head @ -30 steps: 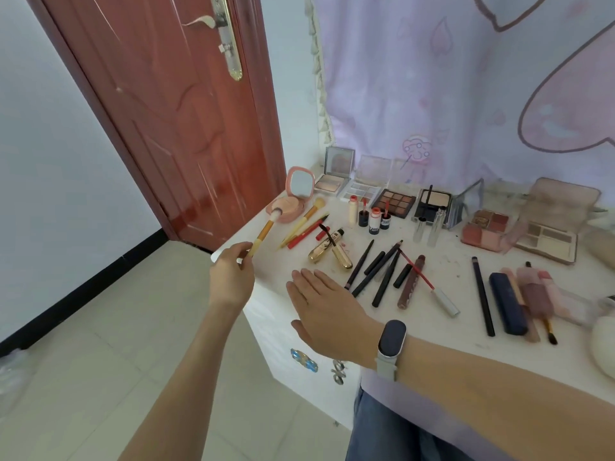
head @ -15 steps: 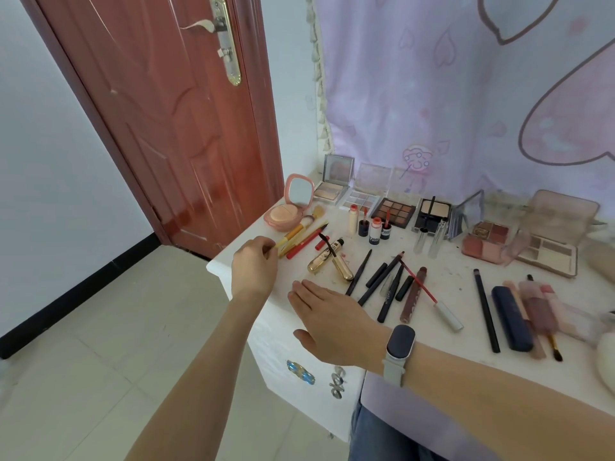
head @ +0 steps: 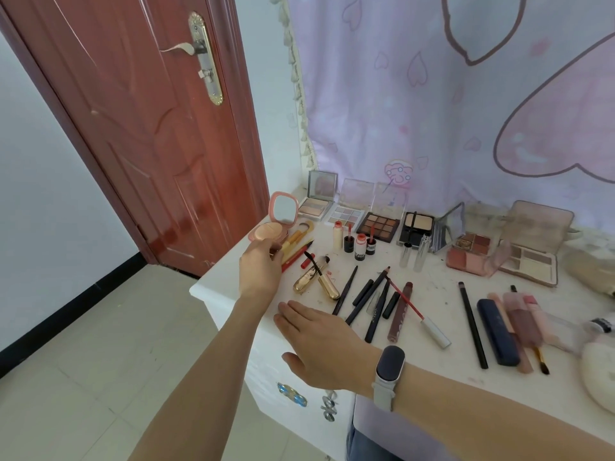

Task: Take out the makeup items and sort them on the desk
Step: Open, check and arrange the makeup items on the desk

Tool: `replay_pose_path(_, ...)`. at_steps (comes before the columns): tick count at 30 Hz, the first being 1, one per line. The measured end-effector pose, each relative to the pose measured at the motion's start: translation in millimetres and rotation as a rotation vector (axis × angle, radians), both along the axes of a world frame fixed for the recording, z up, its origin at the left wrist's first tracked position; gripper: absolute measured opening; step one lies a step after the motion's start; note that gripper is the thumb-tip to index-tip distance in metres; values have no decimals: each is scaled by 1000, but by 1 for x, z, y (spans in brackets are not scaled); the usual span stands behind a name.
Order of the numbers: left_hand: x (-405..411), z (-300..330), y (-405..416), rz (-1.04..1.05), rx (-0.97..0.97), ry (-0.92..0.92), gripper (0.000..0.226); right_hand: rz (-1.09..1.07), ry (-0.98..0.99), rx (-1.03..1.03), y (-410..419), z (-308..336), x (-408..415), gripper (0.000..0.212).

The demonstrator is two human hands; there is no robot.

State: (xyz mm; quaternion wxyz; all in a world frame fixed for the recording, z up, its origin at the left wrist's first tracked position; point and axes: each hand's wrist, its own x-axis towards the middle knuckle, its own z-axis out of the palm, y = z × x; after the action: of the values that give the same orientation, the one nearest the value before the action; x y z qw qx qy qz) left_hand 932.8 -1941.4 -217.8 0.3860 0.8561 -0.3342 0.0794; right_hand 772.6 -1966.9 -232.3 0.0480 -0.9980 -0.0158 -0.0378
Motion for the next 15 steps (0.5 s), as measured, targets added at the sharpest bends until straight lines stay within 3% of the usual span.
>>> replay_pose_path(5, 0, 1, -4, -34, -94, 3, 12, 1, -17, 12, 0, -1, 0, 60)
replay_pose_path(15, 2, -10, -5, 41, 107, -46, 16, 6, -14, 21, -3, -4, 0, 61)
